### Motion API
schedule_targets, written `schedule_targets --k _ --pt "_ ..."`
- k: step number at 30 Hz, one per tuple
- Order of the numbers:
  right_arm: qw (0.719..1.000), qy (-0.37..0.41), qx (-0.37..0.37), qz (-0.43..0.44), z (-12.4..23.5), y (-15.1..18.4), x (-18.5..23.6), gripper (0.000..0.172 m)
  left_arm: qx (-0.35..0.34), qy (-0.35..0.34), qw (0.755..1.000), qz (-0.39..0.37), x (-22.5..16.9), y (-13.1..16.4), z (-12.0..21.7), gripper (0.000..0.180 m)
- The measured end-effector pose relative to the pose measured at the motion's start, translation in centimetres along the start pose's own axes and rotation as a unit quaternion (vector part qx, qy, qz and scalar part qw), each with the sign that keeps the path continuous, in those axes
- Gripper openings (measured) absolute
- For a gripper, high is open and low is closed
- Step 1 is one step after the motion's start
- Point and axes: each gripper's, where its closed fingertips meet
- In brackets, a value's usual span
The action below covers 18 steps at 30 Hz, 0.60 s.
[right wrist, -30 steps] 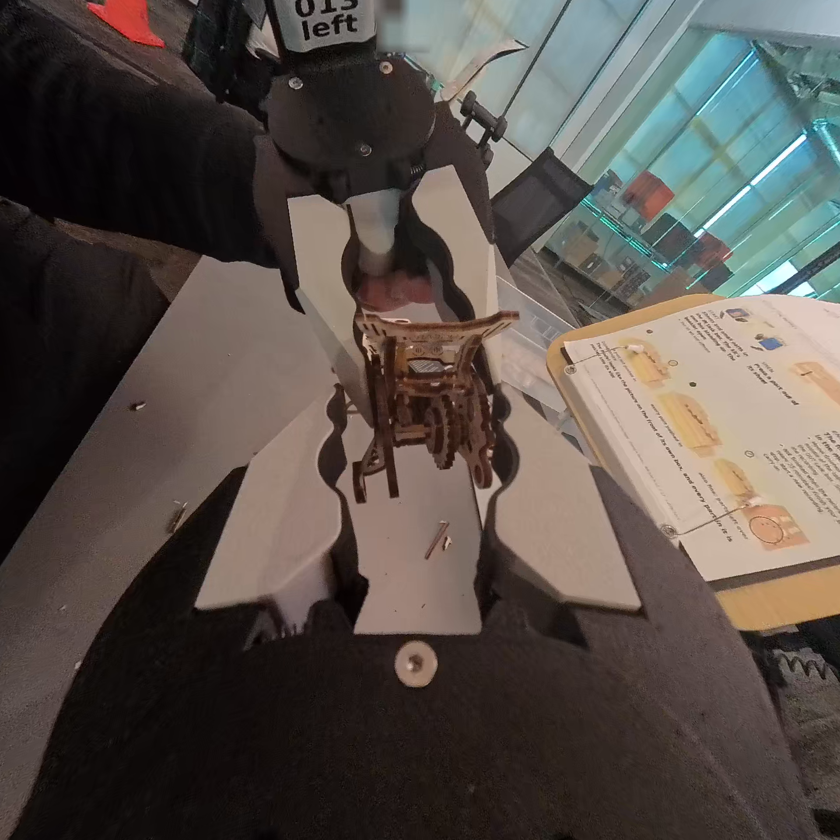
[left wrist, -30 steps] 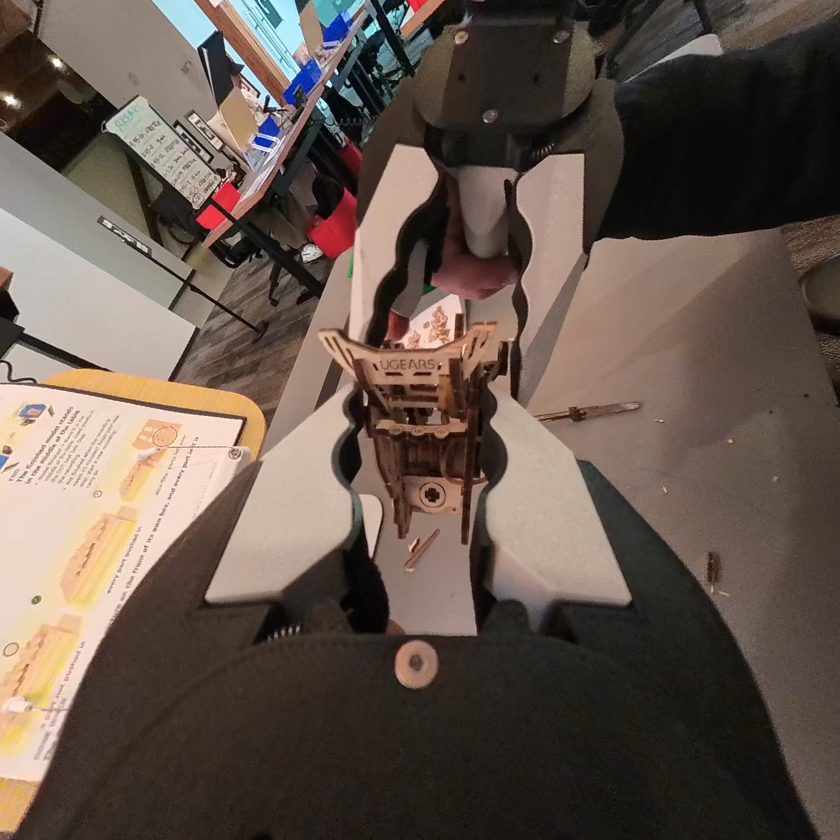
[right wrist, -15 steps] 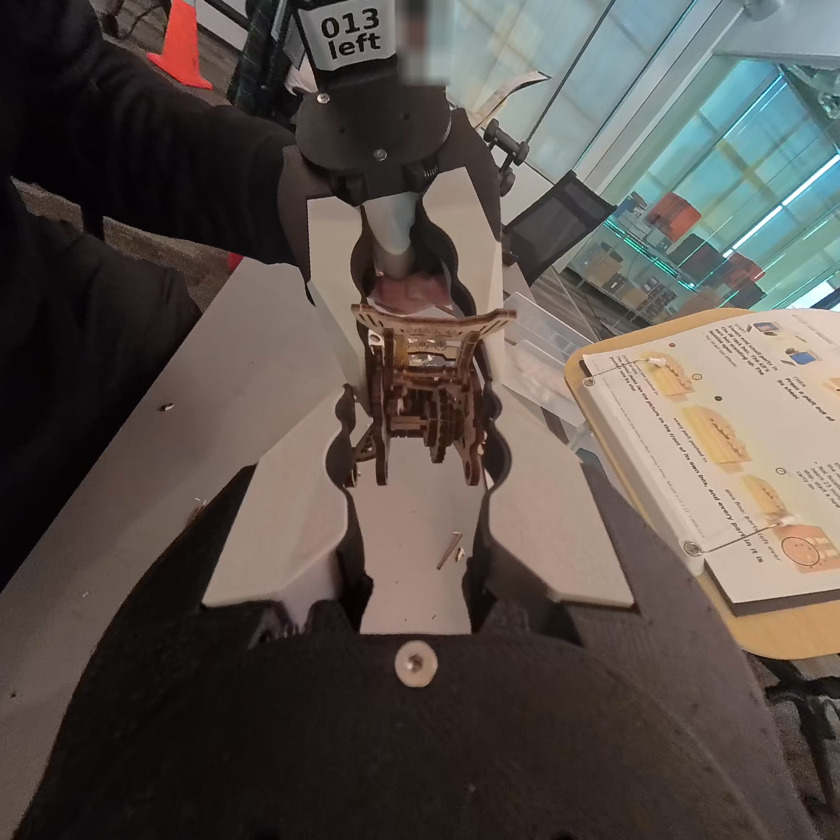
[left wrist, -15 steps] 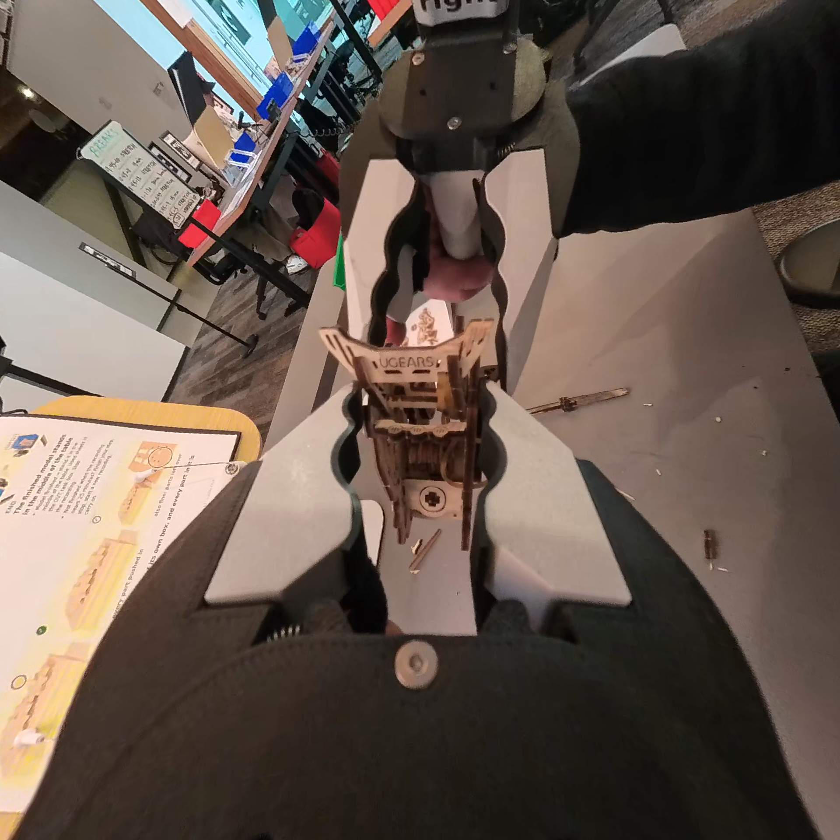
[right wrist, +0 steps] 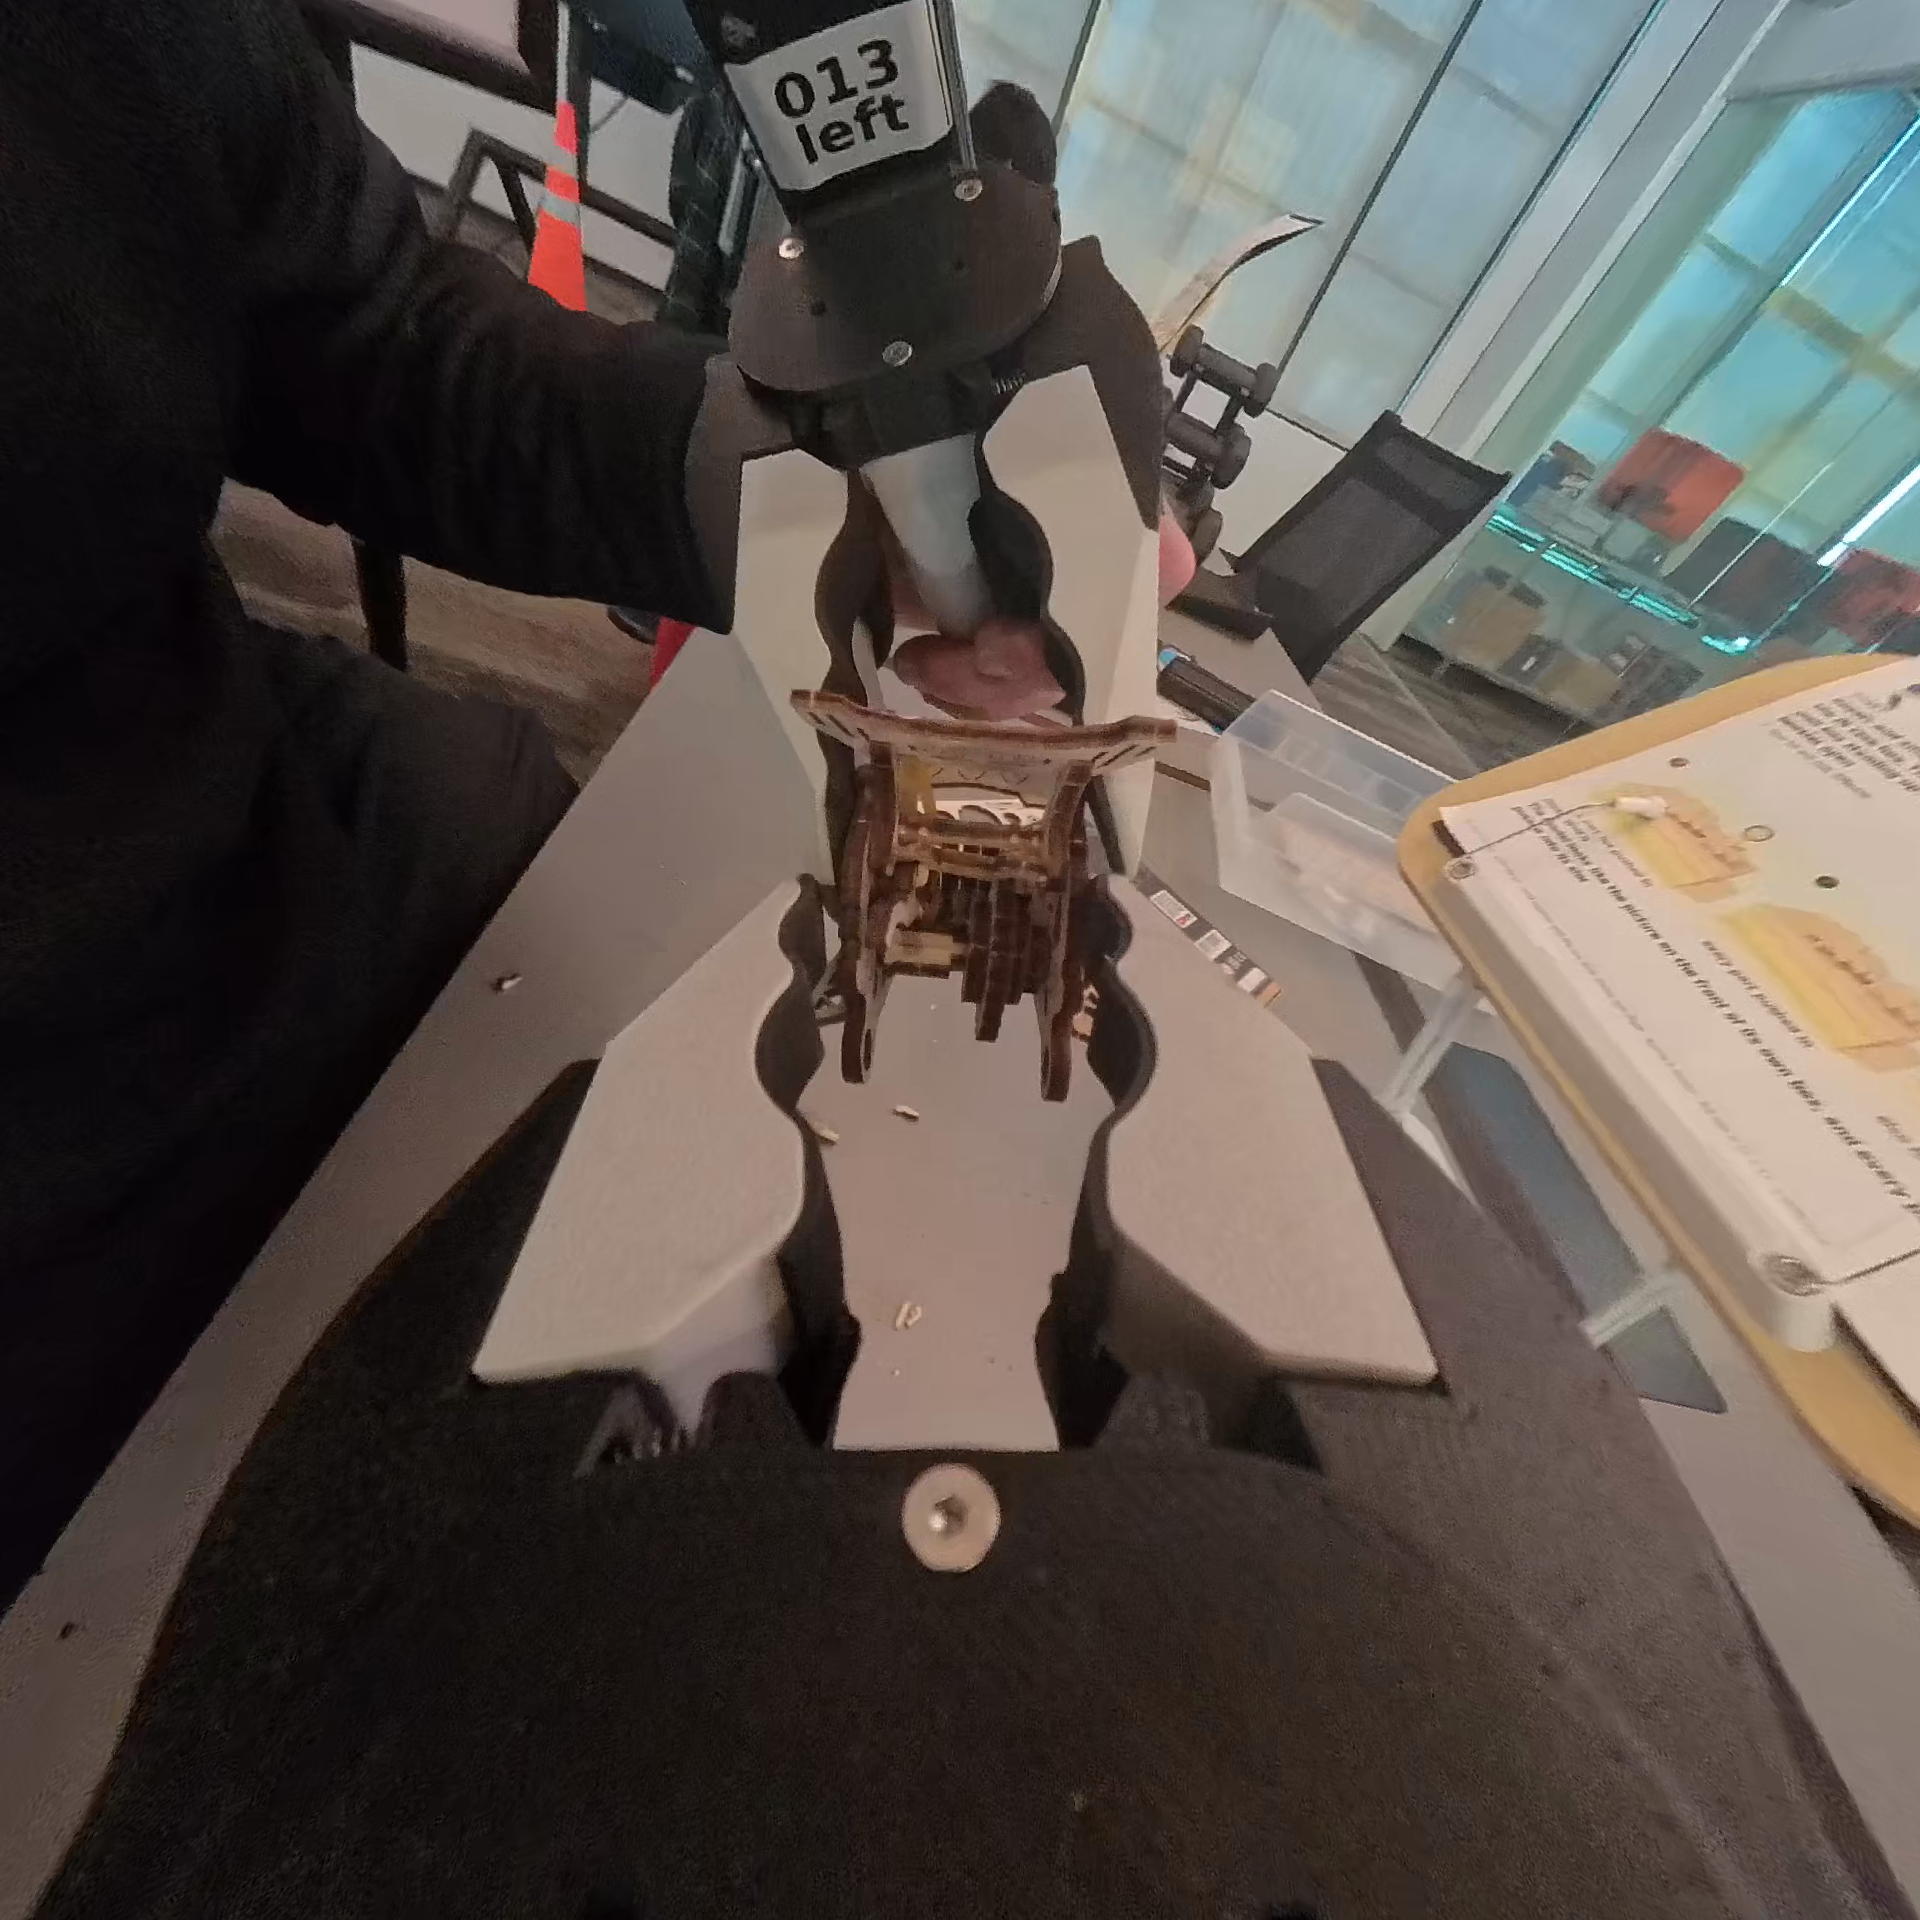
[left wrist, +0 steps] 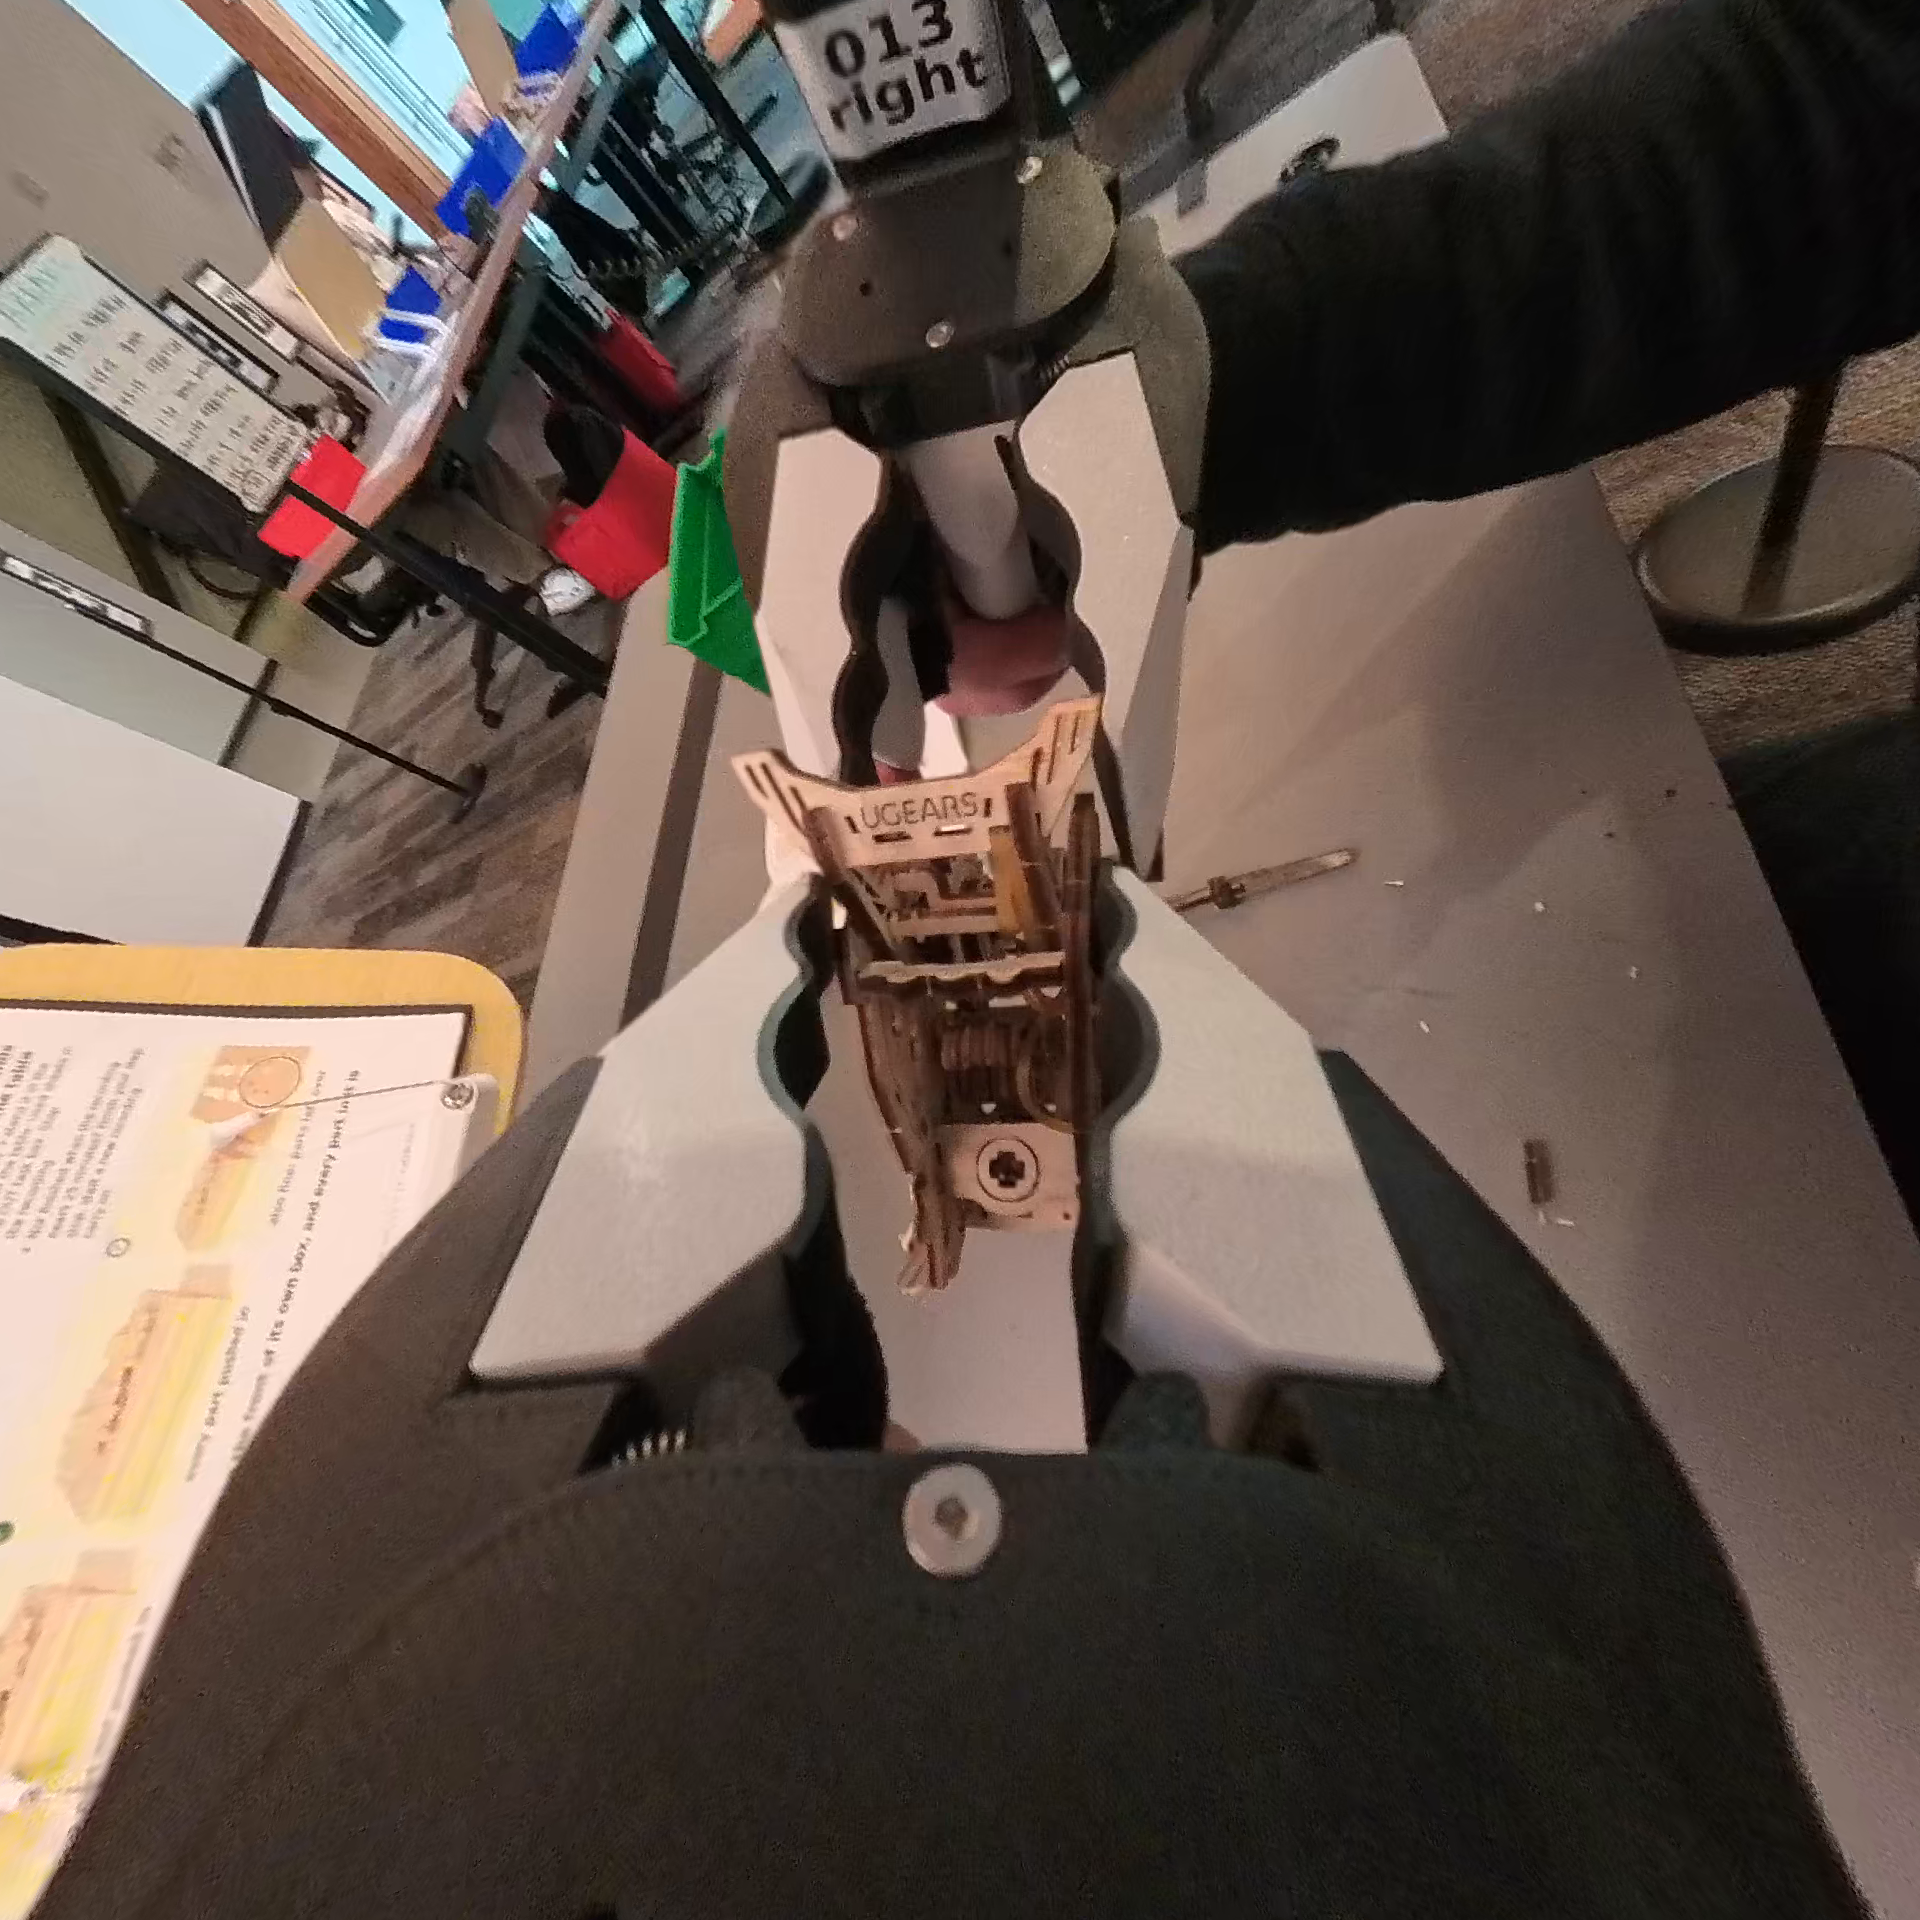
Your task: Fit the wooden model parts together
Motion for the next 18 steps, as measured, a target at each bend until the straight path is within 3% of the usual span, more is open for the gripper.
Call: schedule_targets --k 1,10,14,18 --pt "1.000 0.001 0.008 0.001 -0.1 0.3 0.1 0.048 0.010 0.006 1.000 -0.002 -0.2 0.4 -0.1 0.046" --pt "0.999 -0.003 0.037 -0.003 -0.5 1.7 0.4 0.046 0.035 0.031 0.999 0.011 -0.8 1.6 -0.5 0.046" --pt "0.999 -0.006 0.024 -0.038 -0.6 2.4 0.5 0.046 0.040 0.033 0.998 0.044 -1.1 2.3 -0.9 0.047" --pt "0.992 -0.025 -0.009 -0.126 -0.9 3.9 0.3 0.042 0.051 0.043 0.992 0.103 -1.6 4.3 -1.1 0.052"
Point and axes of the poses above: each gripper's, where its closed fingertips meet, z back along the fingers, y out of its underside, x = y × z across the jaws, and after that the axes turned 3 degrees about -x, right-handed
